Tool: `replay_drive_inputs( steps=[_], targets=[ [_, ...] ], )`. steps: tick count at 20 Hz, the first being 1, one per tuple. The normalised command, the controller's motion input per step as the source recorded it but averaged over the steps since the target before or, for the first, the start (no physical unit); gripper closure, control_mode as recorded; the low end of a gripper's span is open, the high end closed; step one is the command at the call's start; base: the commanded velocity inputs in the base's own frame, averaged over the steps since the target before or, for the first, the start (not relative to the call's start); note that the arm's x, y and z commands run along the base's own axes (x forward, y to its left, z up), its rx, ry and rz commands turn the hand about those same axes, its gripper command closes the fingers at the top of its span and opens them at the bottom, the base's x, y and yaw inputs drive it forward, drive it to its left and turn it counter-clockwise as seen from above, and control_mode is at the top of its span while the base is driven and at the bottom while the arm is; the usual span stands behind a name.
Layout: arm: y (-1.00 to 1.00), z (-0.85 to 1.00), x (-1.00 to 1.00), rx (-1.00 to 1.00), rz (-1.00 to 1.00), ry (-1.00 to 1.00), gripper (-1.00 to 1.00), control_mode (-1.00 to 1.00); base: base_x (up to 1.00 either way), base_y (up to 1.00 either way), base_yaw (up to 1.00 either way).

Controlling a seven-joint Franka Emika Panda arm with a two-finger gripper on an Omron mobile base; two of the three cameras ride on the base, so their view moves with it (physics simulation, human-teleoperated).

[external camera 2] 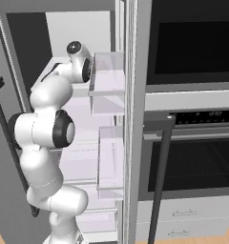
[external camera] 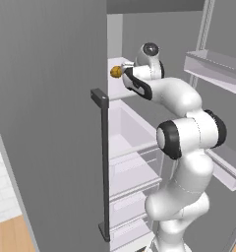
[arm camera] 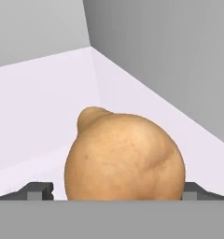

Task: Place one squash and one chicken drumstick in each tupperware on the nearby counter, to pack two identical lunches.

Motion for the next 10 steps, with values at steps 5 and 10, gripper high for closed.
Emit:
replay_drive_inputs(
  steps=[5,10],
  targets=[
    [0.00,-0.11,0.45,-0.03,0.00,0.00,-1.00,-1.00,0.00,0.00,0.00],
    [0.00,-0.24,0.24,-0.06,-0.01,0.00,1.00,-1.00,0.00,0.00,0.00]
  ],
)
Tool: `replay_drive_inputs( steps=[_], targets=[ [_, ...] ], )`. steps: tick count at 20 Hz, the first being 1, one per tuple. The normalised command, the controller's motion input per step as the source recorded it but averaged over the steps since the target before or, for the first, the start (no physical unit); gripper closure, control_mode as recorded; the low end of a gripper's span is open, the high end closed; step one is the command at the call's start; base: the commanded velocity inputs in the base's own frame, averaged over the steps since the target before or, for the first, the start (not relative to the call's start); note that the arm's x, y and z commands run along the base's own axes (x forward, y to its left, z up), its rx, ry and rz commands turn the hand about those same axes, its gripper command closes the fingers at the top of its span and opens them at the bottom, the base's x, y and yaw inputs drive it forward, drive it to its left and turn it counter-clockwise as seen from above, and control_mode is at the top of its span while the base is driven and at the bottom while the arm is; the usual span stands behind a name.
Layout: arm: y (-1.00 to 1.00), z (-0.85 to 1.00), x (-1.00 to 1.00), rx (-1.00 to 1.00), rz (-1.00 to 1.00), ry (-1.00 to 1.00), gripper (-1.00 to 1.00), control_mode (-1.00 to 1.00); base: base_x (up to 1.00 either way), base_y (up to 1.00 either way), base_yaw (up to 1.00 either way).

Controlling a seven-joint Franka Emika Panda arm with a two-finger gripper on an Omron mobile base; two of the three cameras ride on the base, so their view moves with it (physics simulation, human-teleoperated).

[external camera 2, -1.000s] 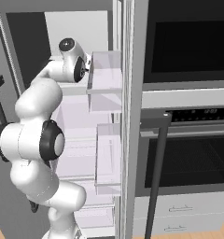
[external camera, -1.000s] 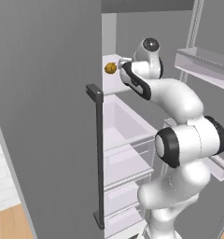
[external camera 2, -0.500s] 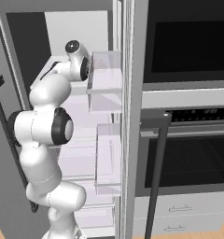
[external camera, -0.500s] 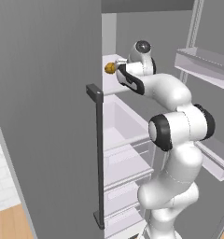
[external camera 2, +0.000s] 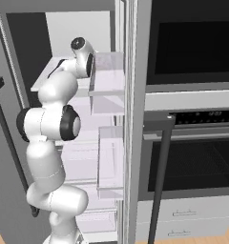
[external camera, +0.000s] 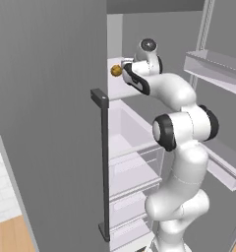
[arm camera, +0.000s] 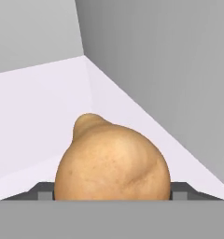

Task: Place one squash and one chicken drumstick in each tupperware on the nearby counter, to pack two identical lunches.

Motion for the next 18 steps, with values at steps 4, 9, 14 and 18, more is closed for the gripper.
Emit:
replay_drive_inputs(
  steps=[4,9,14,18],
  targets=[
    [0.07,-0.26,-0.02,-0.02,-0.01,-0.05,1.00,-1.00,0.00,0.00,0.00],
    [0.47,-0.22,-0.91,-0.01,0.00,-0.05,1.00,-1.00,0.00,0.00,0.00],
    [0.24,0.12,-1.00,0.00,0.00,-0.13,1.00,-1.00,0.00,0.00,0.00],
    [-0.01,0.38,-1.00,0.03,0.07,-0.08,1.00,-1.00,0.00,0.00,0.00]
  ],
)
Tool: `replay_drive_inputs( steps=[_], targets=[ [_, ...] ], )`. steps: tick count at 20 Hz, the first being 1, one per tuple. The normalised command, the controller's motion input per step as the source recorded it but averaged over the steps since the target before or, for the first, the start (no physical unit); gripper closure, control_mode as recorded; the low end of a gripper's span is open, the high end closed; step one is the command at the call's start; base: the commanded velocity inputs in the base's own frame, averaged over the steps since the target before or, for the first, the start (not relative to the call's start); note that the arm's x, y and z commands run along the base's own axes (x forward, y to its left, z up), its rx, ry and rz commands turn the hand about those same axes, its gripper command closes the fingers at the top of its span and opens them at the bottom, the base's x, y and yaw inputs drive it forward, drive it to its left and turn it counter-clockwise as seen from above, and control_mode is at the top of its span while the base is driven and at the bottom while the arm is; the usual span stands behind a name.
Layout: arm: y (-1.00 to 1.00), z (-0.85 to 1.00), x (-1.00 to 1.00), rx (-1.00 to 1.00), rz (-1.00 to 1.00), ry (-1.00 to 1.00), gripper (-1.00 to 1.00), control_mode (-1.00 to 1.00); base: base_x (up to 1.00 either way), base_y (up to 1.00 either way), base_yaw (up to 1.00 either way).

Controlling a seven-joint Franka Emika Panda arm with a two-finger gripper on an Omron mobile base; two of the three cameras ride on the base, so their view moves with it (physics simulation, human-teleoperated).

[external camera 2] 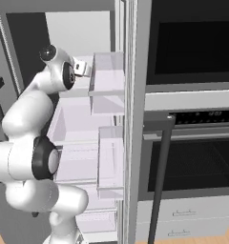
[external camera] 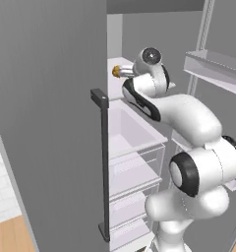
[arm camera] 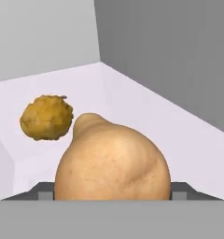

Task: Place one squash and one chicken drumstick in each tupperware on the nearby counter, to pack two identical lunches.

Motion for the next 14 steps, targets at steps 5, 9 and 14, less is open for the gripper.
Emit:
replay_drive_inputs(
  steps=[5,9,14],
  targets=[
    [0.00,0.45,-1.00,0.00,0.23,0.00,1.00,-1.00,0.00,0.00,0.00],
    [0.00,0.19,-1.00,0.00,0.20,0.00,1.00,-1.00,0.00,0.00,0.00],
    [0.00,0.05,-1.00,0.00,0.17,0.01,1.00,-1.00,0.00,0.00,0.00]
  ],
)
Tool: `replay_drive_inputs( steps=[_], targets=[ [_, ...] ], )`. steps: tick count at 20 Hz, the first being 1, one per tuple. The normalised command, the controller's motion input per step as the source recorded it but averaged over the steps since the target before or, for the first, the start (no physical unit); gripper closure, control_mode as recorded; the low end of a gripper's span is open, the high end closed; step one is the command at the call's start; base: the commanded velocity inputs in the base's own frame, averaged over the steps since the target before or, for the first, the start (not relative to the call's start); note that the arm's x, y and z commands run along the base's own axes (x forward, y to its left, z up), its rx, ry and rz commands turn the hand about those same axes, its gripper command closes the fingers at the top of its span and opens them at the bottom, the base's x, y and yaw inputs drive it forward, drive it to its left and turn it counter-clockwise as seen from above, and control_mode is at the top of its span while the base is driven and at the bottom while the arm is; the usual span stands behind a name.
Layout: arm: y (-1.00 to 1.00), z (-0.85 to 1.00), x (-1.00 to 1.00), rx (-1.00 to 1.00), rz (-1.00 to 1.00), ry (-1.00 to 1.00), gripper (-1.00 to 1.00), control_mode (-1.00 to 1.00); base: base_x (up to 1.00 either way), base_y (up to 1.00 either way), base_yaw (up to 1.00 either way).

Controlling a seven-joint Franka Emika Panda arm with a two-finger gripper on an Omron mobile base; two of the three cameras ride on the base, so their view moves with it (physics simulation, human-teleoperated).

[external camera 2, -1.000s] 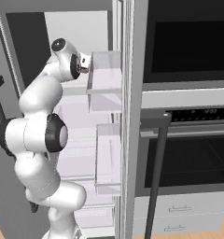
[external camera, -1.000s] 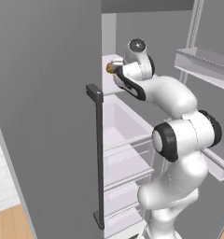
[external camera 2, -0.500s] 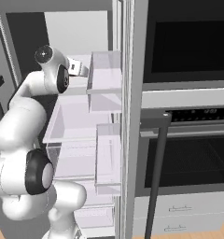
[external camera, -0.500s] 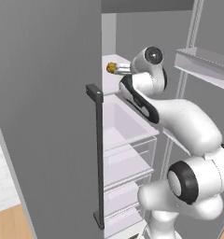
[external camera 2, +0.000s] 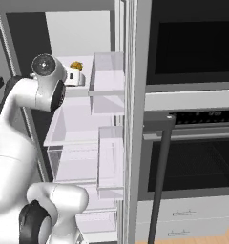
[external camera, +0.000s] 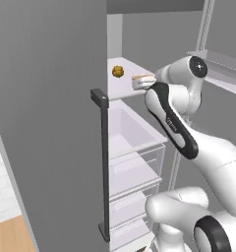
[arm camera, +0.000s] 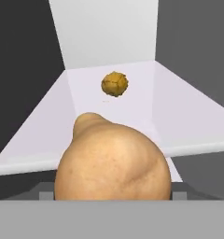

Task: Place one squash and one chicken drumstick in each tupperware on the nearby counter, to pack two identical lunches.

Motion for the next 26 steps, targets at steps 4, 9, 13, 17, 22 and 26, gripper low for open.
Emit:
replay_drive_inputs(
  steps=[4,9,13,17,22,26],
  targets=[
    [0.00,0.00,-1.00,0.00,0.06,0.00,1.00,-1.00,0.00,0.00,0.00],
    [0.00,-0.16,-1.00,0.00,0.05,0.00,1.00,-1.00,0.00,0.00,0.00],
    [0.00,0.00,0.00,0.00,0.00,0.00,1.00,1.00,-1.00,0.00,0.03],
    [0.00,0.00,0.00,0.00,0.00,0.00,1.00,1.00,-1.00,-0.04,0.00],
    [0.00,0.00,0.00,0.00,0.00,0.00,1.00,1.00,-1.00,-0.41,-0.06],
    [0.00,0.00,0.00,0.00,0.00,0.00,1.00,1.00,-0.92,-0.79,-0.34]
  ],
)
